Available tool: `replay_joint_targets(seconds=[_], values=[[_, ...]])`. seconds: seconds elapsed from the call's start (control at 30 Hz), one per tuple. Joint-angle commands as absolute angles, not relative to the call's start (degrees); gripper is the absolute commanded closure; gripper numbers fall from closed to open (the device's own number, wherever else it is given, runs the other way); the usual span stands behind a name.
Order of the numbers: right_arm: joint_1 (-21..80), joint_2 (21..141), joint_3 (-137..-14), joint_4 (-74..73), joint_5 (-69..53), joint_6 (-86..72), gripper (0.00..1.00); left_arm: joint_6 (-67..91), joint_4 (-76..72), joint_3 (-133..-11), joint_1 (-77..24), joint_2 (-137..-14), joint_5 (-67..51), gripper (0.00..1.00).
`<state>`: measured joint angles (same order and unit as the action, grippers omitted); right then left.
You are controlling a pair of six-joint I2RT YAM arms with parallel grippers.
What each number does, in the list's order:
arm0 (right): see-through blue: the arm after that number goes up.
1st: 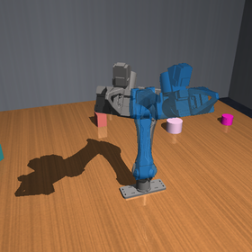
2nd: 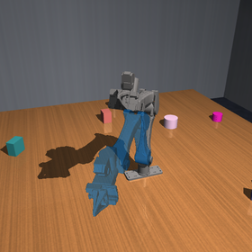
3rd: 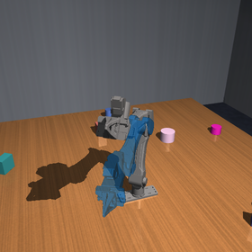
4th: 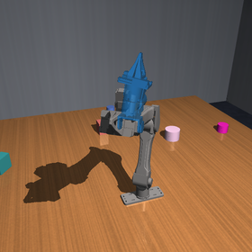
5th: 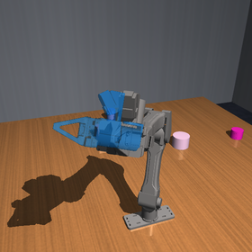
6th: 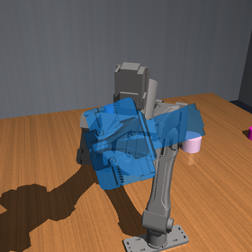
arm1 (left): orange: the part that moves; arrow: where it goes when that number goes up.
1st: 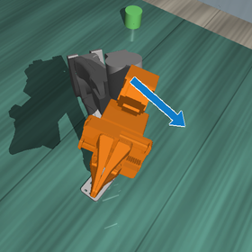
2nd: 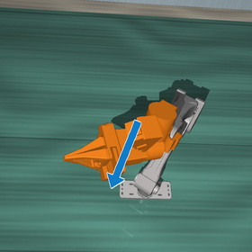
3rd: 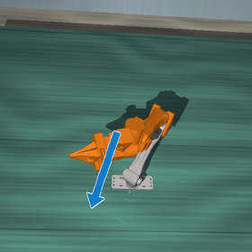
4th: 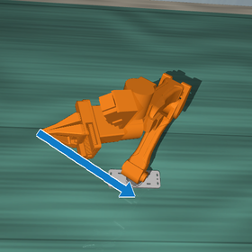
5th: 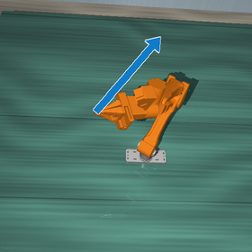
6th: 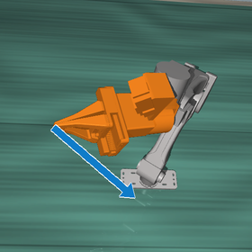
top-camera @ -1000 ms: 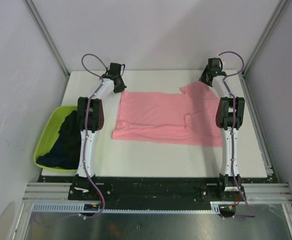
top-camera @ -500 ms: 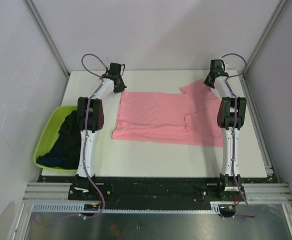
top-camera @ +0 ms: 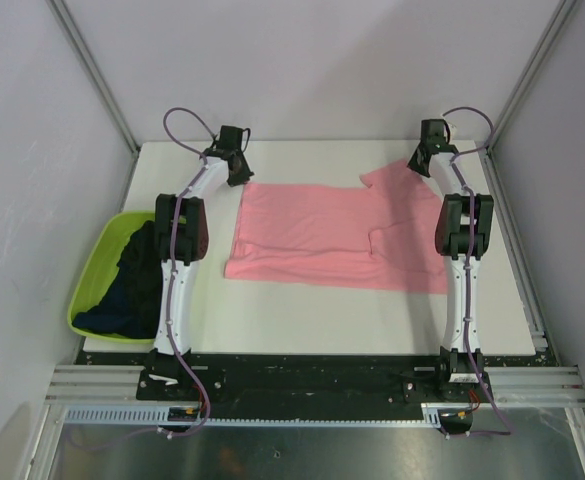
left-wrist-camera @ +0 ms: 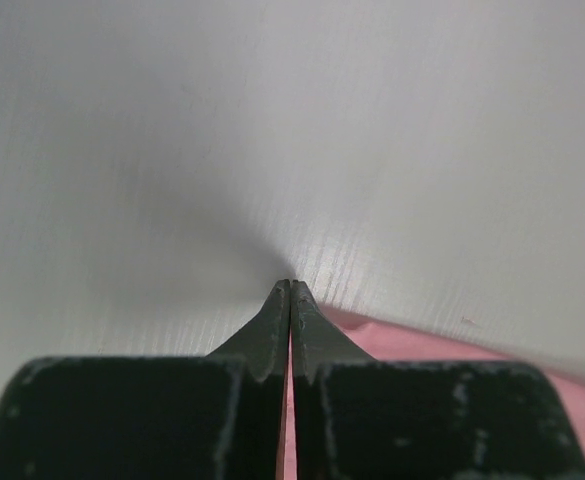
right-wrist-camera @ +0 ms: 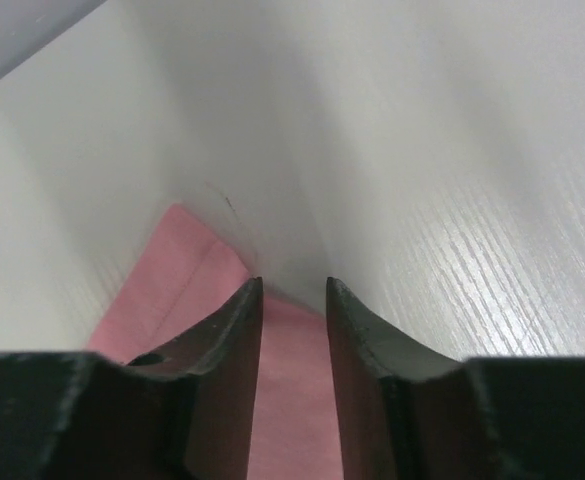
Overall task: Fold and stack the t-shirts
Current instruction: Grap the side of the flattened tshirt furthest away from the robot with both arms
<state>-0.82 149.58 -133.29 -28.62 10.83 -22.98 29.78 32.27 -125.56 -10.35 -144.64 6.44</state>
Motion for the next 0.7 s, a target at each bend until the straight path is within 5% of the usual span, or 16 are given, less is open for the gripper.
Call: replay_joint_targets(seconds=[0.0,0.67], values=[[-0.7,148.5,-134.2,-29.2,10.8,-22.9,0.59,29.7,33.5,-125.1,-10.6,-141.9,4.9,1.00],[-4.7,149.6,-135.0,-25.7,-1.1,-31.5,0.55,29.6,33.4,-125.7,-10.6,-142.3,4.8,1.00]])
